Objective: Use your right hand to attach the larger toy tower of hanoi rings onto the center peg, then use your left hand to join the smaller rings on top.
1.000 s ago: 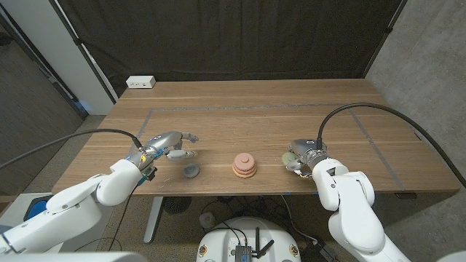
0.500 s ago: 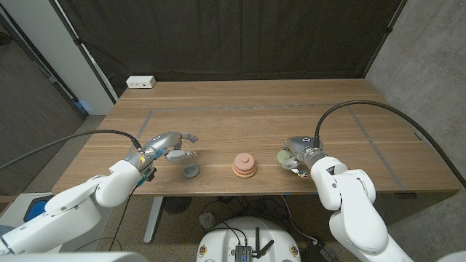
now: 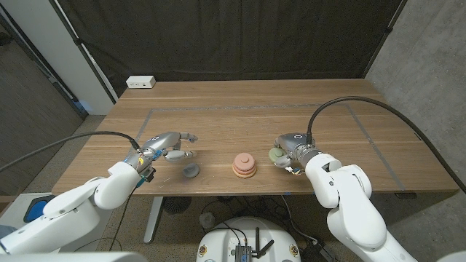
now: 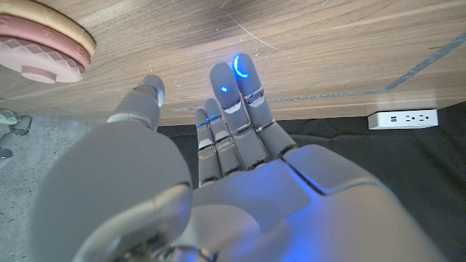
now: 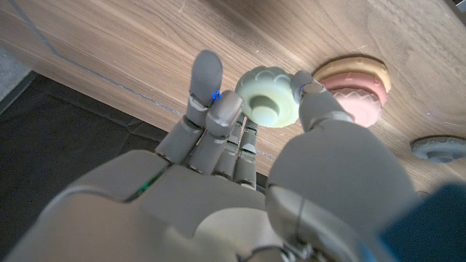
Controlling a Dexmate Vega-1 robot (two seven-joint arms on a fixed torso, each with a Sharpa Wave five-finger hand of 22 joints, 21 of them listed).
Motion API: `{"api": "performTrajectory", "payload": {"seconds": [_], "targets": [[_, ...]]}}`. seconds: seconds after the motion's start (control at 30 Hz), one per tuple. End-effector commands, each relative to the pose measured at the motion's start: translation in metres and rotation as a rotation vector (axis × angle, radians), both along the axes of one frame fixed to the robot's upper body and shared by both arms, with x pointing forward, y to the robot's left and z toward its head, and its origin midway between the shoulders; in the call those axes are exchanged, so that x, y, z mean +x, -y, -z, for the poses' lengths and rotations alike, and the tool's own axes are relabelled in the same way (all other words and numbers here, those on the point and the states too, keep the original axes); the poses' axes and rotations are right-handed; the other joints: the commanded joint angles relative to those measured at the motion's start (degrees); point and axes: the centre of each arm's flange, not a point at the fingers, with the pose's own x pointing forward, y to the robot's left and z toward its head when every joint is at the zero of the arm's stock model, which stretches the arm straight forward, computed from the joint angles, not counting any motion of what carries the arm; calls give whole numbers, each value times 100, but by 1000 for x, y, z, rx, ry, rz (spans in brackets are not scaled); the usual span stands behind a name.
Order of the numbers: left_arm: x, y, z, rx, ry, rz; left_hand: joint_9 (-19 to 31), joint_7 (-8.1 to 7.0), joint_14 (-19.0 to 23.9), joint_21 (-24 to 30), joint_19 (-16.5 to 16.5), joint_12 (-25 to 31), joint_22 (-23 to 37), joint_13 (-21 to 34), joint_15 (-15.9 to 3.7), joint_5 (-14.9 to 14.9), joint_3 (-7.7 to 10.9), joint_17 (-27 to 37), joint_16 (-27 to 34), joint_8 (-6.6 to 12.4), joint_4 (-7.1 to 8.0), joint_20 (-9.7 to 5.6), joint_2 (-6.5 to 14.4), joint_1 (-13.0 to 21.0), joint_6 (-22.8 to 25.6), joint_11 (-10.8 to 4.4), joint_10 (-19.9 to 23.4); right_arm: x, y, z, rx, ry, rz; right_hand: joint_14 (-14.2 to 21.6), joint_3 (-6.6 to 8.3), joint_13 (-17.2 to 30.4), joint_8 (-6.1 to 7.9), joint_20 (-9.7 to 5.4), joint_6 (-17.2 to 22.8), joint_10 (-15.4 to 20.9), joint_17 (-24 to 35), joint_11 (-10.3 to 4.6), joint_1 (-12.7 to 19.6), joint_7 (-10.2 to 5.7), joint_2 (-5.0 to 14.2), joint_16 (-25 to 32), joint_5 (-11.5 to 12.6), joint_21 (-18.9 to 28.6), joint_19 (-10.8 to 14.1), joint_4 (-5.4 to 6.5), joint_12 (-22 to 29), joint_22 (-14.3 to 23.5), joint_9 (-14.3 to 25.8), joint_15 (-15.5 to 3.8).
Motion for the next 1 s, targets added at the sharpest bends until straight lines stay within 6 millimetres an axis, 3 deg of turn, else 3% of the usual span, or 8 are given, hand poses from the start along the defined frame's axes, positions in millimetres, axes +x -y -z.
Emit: {"api": "performTrajectory", "payload": {"seconds": [0.03, 0.8, 1.0], "targets": [[-2, -2, 1, 0, 18, -13, 28, -28, 30, 42, 39, 7, 17, 13, -606, 30, 54, 17, 3, 6, 4, -689, -7, -24, 49, -3, 20, -1, -17, -8, -35, 13, -76, 47, 111, 95, 21, -261, 134, 316, 14, -240, 229, -107, 251, 33, 40, -20, 51, 80, -10, 16, 15, 2], [6, -2, 0, -58, 42, -6, 29, -36, 45, 56, 50, 12, 19, -1, -606, 26, 74, 9, 10, 13, 1, -693, -10, -19, 82, -12, 76, -3, -41, -24, -73, 29, -173, 39, 125, 125, 21, -261, 156, 348, 13, -241, 228, -117, 257, 74, 76, -30, 55, 80, -46, 16, 7, 2], [7, -11, 2, -70, 44, -22, 30, -26, 43, 57, 47, 4, 19, -2, -607, 25, 79, 7, 8, 9, 2, -693, -9, -17, 75, -9, 62, 3, -50, -26, -90, 16, -194, 37, 129, 133, 20, -261, 161, 342, 13, -247, 227, -113, 259, 84, 86, -34, 53, 81, -61, 16, 6, 3]]}}
